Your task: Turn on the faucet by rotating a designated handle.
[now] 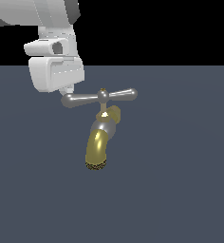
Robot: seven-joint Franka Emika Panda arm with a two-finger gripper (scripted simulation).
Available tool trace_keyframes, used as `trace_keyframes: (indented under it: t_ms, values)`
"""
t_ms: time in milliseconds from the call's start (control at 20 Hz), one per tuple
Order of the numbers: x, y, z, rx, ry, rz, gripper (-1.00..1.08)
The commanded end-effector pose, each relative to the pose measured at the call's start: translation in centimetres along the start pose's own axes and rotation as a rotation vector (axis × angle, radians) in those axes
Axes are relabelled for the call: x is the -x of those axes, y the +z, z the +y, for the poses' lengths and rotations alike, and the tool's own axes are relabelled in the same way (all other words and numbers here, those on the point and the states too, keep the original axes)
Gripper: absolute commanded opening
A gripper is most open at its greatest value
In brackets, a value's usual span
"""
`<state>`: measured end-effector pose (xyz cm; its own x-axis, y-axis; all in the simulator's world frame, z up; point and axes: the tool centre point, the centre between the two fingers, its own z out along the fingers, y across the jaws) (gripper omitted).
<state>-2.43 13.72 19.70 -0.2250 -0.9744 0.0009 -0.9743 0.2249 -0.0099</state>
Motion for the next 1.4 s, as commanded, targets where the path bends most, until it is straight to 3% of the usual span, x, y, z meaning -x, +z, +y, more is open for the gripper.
trace_keyframes:
  t_ms: [0,1350]
  values:
    - [-0.4,0.0,0.5,0.003,0.001,0.003,-1.00]
    - [-3.4,0.0,5.2,0.007,-0.005,0.000,-1.00]
